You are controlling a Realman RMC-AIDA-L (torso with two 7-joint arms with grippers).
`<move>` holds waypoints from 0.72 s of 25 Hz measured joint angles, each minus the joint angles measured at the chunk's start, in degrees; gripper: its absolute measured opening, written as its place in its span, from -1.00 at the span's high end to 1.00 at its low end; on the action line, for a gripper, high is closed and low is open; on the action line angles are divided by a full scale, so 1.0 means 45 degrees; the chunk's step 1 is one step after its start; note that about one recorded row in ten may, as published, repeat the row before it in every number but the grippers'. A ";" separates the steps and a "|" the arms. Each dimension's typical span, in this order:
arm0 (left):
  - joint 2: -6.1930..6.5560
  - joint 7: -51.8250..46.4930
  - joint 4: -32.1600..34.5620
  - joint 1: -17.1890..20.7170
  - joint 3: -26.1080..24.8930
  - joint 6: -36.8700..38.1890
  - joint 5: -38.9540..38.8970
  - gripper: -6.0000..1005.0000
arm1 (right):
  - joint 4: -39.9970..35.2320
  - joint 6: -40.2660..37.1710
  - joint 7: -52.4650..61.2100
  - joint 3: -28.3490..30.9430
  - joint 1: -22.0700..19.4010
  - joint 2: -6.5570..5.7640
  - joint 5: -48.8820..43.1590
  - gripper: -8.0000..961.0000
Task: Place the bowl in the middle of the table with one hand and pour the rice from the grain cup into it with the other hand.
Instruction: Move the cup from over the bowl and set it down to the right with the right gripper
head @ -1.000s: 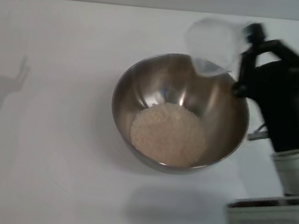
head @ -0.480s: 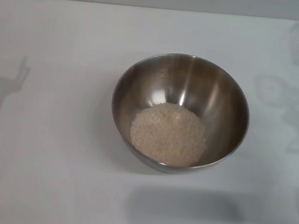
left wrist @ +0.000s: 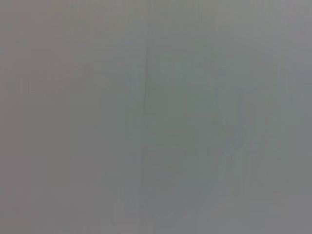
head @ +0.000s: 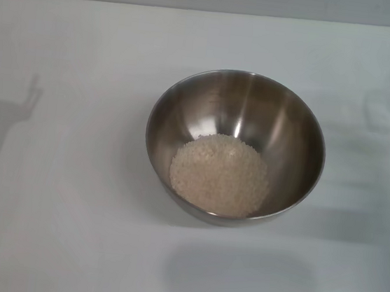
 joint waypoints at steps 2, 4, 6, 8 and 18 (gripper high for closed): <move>-0.0005 0.0000 0.0002 -0.0003 0.0015 -0.0002 0.0001 -0.57 | -0.0179 0.0730 0.0010 -0.0091 0.0287 -0.0002 -0.0043 0.96; -0.0007 0.0000 0.0003 -0.0005 0.0023 -0.0003 -0.0001 -0.57 | -0.0207 0.1213 0.0005 -0.0197 0.0496 -0.0004 -0.0093 0.96; -0.0008 0.0000 0.0003 -0.0009 0.0024 -0.0003 0.0001 -0.57 | -0.0257 0.1906 -0.0053 -0.0569 0.0860 -0.0009 -0.0136 0.96; -0.0008 0.0000 0.0002 -0.0011 0.0025 -0.0004 0.0001 -0.57 | -0.0328 0.2398 -0.0056 -0.0943 0.1119 -0.0020 -0.0141 0.96; -0.0008 0.0000 -0.0073 -0.0012 0.0024 -0.0003 0.0001 -0.58 | -0.0338 0.3878 -0.0034 -0.2216 0.1896 -0.0037 -0.0156 0.96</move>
